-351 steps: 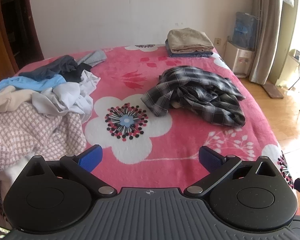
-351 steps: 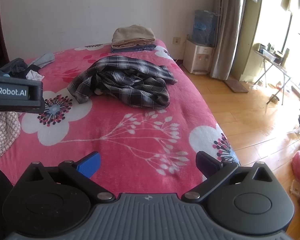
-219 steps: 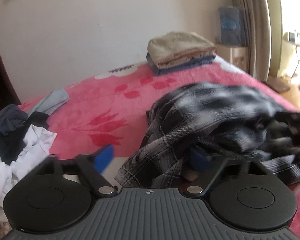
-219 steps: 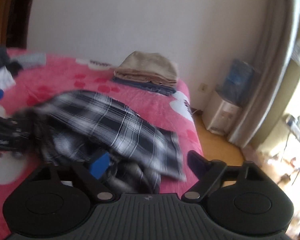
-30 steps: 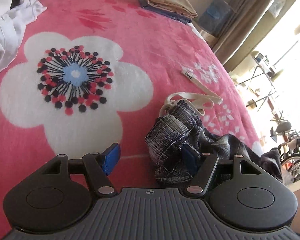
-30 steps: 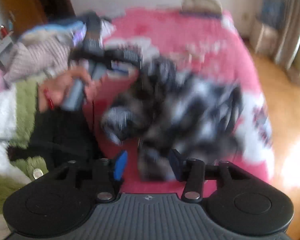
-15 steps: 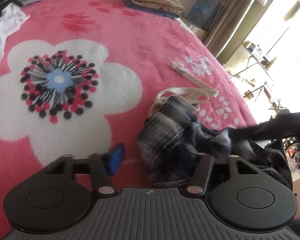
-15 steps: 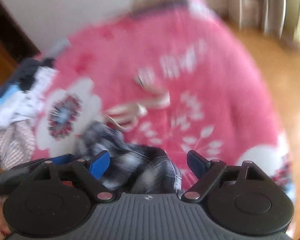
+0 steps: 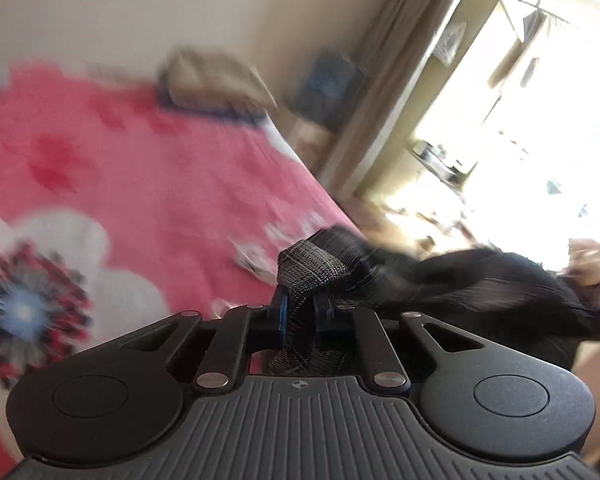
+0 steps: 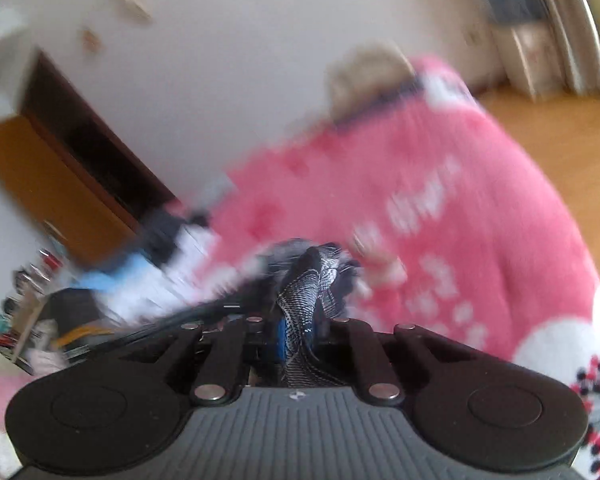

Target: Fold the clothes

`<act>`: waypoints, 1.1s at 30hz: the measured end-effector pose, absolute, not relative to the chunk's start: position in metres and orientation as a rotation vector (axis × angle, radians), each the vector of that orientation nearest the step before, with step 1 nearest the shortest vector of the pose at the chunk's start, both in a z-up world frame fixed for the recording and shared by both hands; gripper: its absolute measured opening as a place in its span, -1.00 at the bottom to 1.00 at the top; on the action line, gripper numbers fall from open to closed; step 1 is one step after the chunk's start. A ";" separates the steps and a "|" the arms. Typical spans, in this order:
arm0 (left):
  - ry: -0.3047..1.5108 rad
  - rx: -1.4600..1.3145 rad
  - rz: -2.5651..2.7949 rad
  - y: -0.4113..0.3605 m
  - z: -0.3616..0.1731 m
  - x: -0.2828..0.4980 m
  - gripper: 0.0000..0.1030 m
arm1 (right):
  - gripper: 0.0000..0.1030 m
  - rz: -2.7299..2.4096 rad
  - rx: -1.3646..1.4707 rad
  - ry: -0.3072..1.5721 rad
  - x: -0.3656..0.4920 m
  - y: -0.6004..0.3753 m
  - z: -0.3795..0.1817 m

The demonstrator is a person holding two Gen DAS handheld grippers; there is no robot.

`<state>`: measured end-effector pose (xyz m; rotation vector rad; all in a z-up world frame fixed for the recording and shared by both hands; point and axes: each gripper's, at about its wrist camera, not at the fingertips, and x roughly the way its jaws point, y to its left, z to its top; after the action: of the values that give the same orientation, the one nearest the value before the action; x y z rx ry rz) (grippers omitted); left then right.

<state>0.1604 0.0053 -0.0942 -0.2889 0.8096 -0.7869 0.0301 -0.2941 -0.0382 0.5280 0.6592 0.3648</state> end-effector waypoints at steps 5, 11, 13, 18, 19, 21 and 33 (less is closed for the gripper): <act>0.980 -0.350 -0.720 0.037 -0.106 0.167 -0.24 | -0.78 0.487 0.341 0.679 0.001 -0.244 -0.036; 1.049 -0.406 -0.692 0.082 -0.091 0.144 0.14 | -0.77 0.595 0.090 0.759 -0.030 -0.158 -0.060; 1.049 -0.399 -0.749 0.088 -0.081 0.131 0.42 | -0.77 0.617 0.014 0.746 -0.044 -0.137 -0.058; 1.026 -0.257 -0.855 0.068 -0.069 0.102 0.97 | -0.68 0.620 -0.099 0.766 -0.055 -0.101 -0.068; 1.022 -0.220 -0.870 0.061 -0.069 0.097 0.97 | -0.66 0.614 -0.122 0.774 -0.056 -0.095 -0.073; 1.029 -0.161 -0.876 0.049 -0.073 0.091 0.97 | -0.54 0.604 -0.139 0.790 -0.057 -0.087 -0.081; 1.197 -0.200 -0.643 0.065 -0.124 0.103 -0.23 | 0.08 0.539 -0.091 0.743 -0.091 -0.112 -0.054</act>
<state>0.1030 0.0655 -0.1237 -0.2000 1.1968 -0.6432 -0.0907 -0.1116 -0.0537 -0.0915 0.7431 0.5392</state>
